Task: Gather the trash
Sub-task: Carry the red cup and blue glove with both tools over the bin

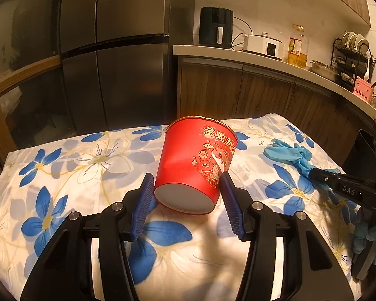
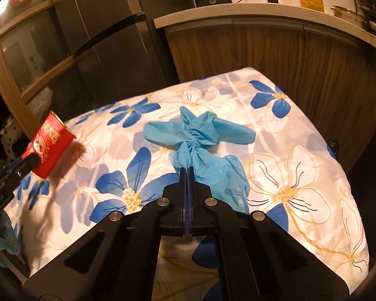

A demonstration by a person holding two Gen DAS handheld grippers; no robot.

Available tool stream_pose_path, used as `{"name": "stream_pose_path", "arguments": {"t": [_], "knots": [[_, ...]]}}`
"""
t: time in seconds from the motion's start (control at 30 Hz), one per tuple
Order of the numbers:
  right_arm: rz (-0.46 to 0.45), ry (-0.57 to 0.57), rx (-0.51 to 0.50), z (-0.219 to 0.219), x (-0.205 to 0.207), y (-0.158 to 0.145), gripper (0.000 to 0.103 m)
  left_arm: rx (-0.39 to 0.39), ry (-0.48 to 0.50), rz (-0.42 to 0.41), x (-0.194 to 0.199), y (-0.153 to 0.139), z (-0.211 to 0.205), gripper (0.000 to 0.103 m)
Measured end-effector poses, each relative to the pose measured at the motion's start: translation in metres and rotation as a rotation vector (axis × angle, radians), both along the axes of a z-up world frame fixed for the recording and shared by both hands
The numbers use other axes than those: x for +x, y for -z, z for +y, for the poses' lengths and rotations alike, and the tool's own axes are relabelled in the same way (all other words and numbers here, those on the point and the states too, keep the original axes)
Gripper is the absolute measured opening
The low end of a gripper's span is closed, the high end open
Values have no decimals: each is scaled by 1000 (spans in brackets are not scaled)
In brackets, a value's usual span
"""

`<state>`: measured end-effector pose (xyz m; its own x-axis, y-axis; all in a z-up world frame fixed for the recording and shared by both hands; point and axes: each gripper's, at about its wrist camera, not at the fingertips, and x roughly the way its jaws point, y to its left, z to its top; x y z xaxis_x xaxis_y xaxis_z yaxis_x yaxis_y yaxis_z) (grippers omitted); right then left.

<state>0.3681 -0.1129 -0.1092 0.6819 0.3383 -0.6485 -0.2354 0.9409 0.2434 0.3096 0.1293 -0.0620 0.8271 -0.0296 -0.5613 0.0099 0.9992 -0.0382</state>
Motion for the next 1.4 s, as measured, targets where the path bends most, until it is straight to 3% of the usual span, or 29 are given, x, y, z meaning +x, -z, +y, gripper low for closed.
{"name": "stream_pose_path", "arguments": {"t": [0.47, 0.97, 1.4], "knots": [[-212, 35, 63, -46, -58, -67, 0, 0, -3, -58, -42, -31, -45, 53], [-345, 107, 107, -118, -110, -116, 0, -9, 68, -129, -62, -79, -135, 53], [-400, 264, 87, -215, -131, -127, 0, -15, 264, -185, -48, -100, -271, 53]]}}
